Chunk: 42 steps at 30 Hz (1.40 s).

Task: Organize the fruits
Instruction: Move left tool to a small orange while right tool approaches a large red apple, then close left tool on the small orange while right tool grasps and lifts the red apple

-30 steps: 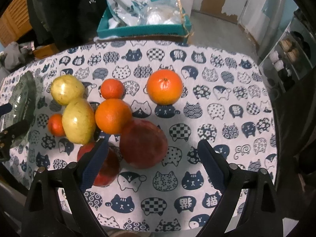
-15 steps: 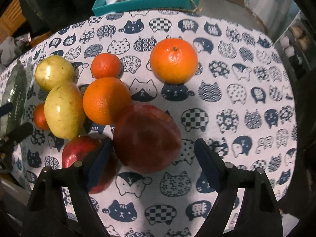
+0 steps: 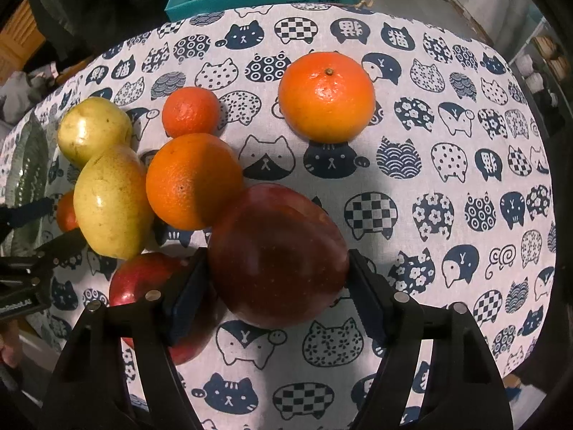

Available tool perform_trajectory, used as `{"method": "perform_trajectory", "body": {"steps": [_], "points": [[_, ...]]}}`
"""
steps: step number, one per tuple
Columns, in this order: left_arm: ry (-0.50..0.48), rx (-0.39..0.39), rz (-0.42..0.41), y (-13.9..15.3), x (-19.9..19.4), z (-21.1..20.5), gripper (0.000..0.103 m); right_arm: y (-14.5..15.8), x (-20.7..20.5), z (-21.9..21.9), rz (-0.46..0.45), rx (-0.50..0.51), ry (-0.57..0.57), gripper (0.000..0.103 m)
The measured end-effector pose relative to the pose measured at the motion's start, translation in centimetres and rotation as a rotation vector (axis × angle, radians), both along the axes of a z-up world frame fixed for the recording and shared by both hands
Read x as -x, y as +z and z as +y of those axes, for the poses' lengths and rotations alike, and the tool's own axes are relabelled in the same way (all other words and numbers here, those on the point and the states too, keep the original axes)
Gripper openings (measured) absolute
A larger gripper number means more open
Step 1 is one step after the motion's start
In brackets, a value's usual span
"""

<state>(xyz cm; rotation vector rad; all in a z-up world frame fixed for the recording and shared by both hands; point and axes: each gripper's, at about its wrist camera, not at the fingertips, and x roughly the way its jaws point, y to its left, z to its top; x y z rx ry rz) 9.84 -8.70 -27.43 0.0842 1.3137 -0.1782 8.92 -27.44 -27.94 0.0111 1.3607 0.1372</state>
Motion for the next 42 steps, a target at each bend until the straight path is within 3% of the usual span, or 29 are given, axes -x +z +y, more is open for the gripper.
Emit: {"method": "perform_trajectory", "body": {"steps": [4,7,16,42], "points": [[-0.031,0.022,-0.003,-0.1,0.0,-0.6,0.066,0.8,0.3,-0.6,-0.03,0.013,-0.01,0.074],[-0.058,0.056,0.009,-0.1,-0.1,-1.2,0.044,1.5,0.5,-0.5,-0.061,0.025,-0.011,0.075],[-0.055,0.046,-0.041,1.3,0.2,-1.2,0.042,4.3,1.1,-0.3,-0.157,0.061,0.002,0.074],[0.045,0.128,-0.303,12.3,3.6,3.3,0.042,14.9,3.6,3.6,-0.44,0.026,0.06,0.074]]}}
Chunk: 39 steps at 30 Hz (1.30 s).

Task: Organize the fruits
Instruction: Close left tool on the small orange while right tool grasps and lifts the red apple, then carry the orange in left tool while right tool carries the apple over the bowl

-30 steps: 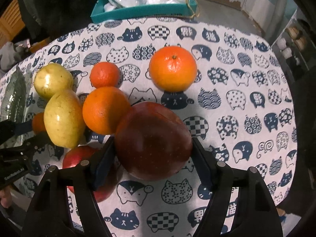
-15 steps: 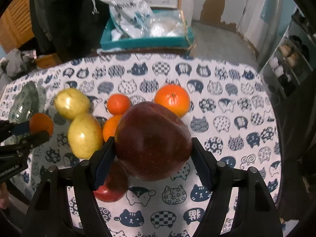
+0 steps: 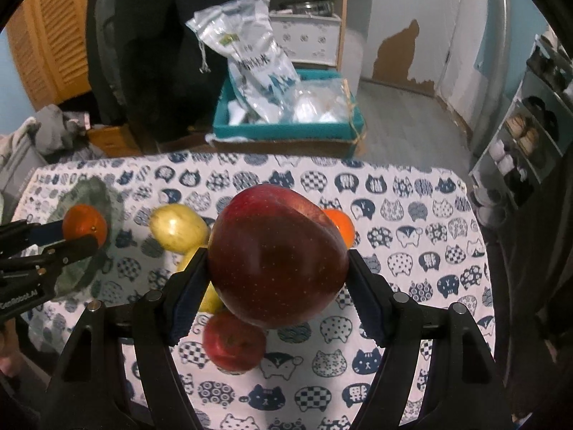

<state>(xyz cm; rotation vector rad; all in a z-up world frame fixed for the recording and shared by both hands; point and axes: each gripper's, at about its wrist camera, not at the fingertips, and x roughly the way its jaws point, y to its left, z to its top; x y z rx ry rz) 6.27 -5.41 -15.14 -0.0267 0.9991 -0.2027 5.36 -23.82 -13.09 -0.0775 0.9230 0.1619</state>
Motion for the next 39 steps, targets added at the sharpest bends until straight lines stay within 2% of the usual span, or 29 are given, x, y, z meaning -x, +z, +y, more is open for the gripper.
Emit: {"method": "perform_trajectory", "body": {"steps": [4,19,31,39], "points": [[0.013,-0.003,-0.043,1.3,0.6,0.6,0.042,1.2,0.3,0.9,-0.029,-0.007,0.021,0.074],[0.074,0.014,-0.115,4.2,1.9,4.0,0.042,4.4,0.6,4.8,-0.092,-0.046,0.111,0.074],[0.16,0.018,-0.137,4.9,2.5,8.0,0.042,5.2,-0.2,9.6,-0.102,-0.059,0.194,0.074],[0.238,0.023,-0.13,4.4,2.8,11.7,0.042,4.9,-1.1,13.6,-0.082,-0.065,0.255,0.074]]}}
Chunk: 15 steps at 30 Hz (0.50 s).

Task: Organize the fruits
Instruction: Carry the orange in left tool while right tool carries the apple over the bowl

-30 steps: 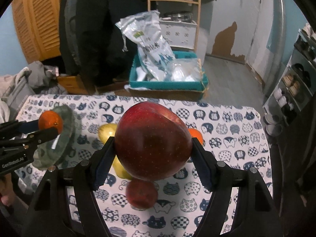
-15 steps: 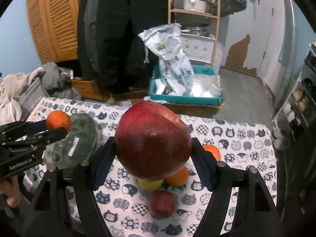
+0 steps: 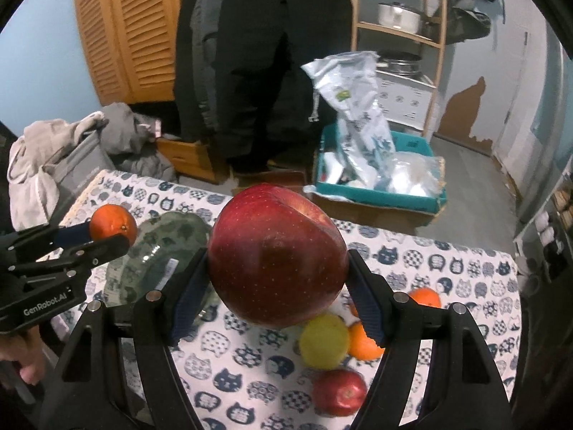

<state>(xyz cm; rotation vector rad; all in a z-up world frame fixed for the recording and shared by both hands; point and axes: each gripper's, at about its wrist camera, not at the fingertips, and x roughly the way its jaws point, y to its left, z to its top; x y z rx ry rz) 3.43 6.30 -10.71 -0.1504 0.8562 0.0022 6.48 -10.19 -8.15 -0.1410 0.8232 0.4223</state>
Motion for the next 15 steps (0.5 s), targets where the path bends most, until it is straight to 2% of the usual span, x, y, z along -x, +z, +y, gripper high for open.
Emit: {"method": "perform_trajectory", "body": {"steps": [15], "points": [[0.117,0.005,0.057,-2.8,0.6,6.5,0.042,-2.6,-1.5,8.4,0.08,0.012,0.12,0.074]]}}
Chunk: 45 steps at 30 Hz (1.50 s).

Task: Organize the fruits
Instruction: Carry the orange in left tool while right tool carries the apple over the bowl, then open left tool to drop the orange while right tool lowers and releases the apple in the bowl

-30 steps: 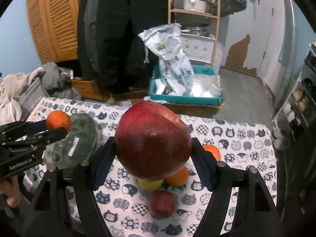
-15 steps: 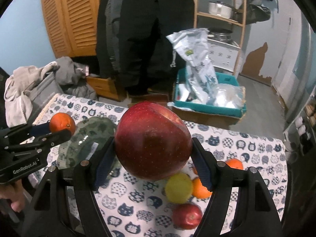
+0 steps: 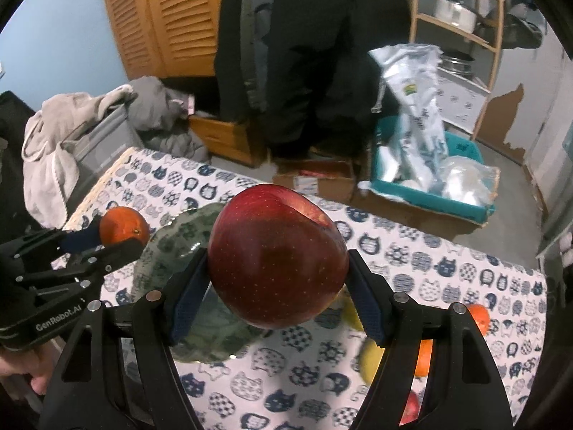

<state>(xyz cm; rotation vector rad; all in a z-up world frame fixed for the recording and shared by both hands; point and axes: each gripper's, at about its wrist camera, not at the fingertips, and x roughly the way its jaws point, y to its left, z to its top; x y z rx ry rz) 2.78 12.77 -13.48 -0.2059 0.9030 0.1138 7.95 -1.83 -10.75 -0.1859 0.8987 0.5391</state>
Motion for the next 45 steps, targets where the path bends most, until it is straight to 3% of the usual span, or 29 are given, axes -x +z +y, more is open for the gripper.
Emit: {"method": "perform_trajectory", "body": {"steps": [10,23,43,45], "points": [[0.028,0.013,0.097,-4.3,-0.7,2.8,0.042,-3.5,-1.2,4.5,0.085,0.024,0.055,0.075],[0.05,0.079,0.242,-10.2,-1.9,4.1,0.043,-8.9,-2.2,6.7,0.199,0.07,0.076,0.075],[0.066,0.128,0.364,-14.6,-2.3,5.0,0.044,-12.5,-2.7,7.0,0.297,0.102,0.078,0.075],[0.064,0.129,0.354,-14.6,-2.4,5.0,0.058,-12.6,-2.8,6.9,0.304,0.099,0.076,0.075]]}}
